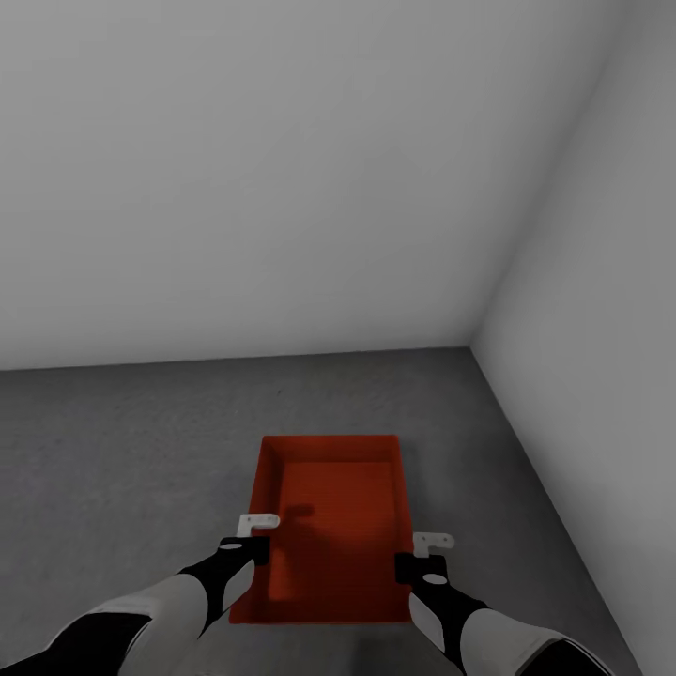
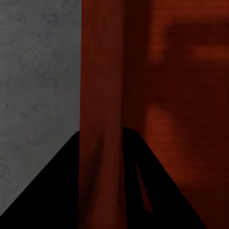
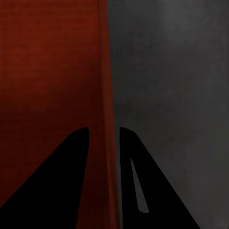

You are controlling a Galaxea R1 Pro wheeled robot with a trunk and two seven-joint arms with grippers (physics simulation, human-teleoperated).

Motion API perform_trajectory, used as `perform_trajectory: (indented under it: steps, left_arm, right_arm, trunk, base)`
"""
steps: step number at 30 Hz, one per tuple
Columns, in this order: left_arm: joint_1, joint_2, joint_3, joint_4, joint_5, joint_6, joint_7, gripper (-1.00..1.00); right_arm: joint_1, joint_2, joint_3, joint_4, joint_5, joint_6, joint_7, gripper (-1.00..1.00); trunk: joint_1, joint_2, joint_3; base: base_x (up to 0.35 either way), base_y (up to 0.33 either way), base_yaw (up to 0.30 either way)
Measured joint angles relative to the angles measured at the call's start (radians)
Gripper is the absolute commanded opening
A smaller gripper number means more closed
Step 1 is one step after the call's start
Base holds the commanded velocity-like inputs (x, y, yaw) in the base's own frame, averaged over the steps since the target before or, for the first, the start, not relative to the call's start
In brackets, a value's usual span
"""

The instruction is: Move the two storage containers from the living room to the garage. In the garage, place one container on the floor and stack the other container on top of it (either order is fine).

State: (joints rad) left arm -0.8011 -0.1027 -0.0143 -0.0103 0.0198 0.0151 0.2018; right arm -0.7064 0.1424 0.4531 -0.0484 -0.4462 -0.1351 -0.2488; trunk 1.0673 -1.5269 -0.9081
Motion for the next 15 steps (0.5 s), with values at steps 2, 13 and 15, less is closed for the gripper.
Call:
perform_trajectory:
  steps: [2,13,15]
  left_arm:
    - [0.0,0.0,0.0,0.0,0.0,0.0,0.0,-1.0]
    - [0.0,0.0,0.0,0.0,0.0,0.0,0.0,-1.0]
    - [-0.001,0.0,0.0,0.0,0.0,0.0,0.0,-1.0]
  right_arm:
    - [0.0,0.0,0.0,0.0,0.0,0.0,0.0,-1.0]
    - [0.0,0.0,0.0,-0.001,0.0,0.0,0.0,-1.0]
    - [0.001,0.0,0.0,-0.002,0.0,0.0,-0.001,-1.0]
  trunk:
    - [0.0,0.0,0.0]
    - [0.0,0.0,0.0]
    - [0.0,0.0,0.0]
  base:
    - [0.0,0.0,0.189]
    - [0.0,0.0,0.032]
    - [0.0,0.0,0.001]
